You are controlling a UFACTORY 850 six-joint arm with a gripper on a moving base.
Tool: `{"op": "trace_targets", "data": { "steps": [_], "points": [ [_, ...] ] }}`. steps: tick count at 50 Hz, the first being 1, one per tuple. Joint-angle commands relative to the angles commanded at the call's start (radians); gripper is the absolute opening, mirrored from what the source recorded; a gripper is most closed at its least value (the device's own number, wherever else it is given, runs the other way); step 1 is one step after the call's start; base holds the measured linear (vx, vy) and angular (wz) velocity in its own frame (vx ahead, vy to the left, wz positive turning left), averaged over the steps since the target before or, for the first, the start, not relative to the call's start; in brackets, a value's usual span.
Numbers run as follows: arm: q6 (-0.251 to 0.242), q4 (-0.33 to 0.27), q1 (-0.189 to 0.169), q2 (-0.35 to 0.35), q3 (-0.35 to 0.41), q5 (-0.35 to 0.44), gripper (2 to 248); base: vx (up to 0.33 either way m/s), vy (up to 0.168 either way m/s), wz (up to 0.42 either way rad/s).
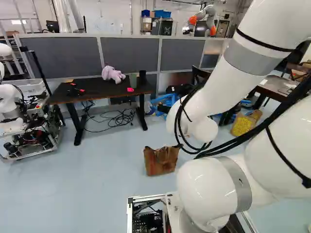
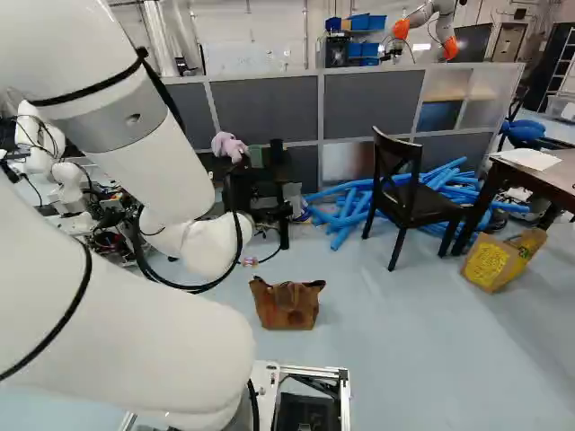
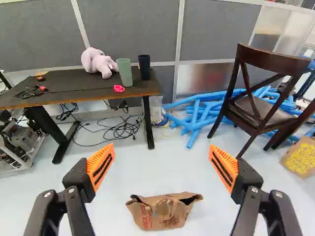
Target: Pick up the bag on the ground and place it on the table
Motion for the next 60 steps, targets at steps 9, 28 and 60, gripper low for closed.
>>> {"op": "trace_targets", "data": {
  "steps": [9,28,60],
  "points": [
    [0.0,0.0,-0.002,-0.027,-0.023,0.0,247,0.154,-0.046,-0.008],
    [0.0,0.0,-0.003,-0.091,-0.079,-0.01,247,0.008,-0.001,-0.002],
    [0.0,0.028,-0.003,-0.27,-0.196,-0.097,247,0.0,0.0,0.0]
  ]
}}
